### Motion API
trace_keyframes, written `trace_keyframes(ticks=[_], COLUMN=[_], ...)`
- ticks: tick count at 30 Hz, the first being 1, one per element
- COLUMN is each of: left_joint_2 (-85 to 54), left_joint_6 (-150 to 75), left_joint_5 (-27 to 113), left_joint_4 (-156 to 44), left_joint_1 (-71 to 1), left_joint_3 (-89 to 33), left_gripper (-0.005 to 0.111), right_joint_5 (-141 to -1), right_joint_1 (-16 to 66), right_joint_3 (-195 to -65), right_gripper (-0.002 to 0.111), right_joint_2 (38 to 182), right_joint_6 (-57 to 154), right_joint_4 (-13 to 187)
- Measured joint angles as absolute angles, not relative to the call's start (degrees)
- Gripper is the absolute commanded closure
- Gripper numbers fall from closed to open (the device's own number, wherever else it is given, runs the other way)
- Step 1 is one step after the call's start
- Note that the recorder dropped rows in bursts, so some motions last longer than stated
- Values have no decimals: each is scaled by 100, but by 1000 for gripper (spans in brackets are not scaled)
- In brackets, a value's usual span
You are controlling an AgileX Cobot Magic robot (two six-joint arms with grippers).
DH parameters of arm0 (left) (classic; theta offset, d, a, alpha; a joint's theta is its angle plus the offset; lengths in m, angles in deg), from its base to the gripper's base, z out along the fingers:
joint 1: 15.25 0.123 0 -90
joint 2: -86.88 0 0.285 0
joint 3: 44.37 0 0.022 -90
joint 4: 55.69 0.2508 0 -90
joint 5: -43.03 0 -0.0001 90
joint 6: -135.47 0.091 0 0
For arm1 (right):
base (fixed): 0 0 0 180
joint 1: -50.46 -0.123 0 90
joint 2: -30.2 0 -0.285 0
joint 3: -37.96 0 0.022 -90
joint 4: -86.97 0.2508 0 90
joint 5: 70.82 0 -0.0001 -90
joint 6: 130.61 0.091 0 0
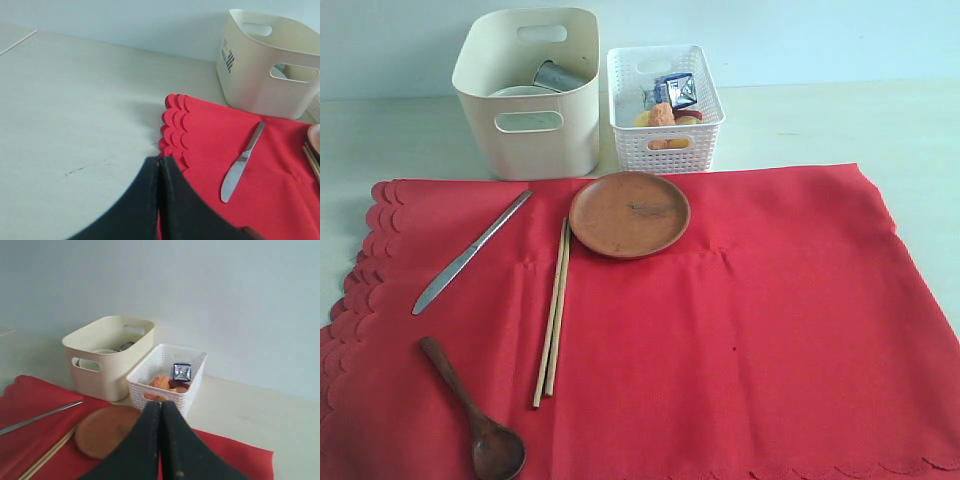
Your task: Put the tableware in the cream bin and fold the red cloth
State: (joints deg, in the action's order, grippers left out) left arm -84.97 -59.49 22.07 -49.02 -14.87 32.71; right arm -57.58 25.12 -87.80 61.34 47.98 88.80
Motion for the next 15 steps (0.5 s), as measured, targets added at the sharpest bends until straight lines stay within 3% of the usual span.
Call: trace_keyframes(ticks=[15], left_joint_2=[-8497], left_joint_6=[-5949], left_joint_5=[2207], left_joint_4=[-4902], left_joint_1=[-1487], left_joint_3=[3271], left_gripper=[107], right_joint_5=[-6344], right_joint_1=[3895], right_joint_3=[-7225], right_gripper=[108], right_joint_2=[5173], right_joint_6=[4849], right_joint_4=[8880])
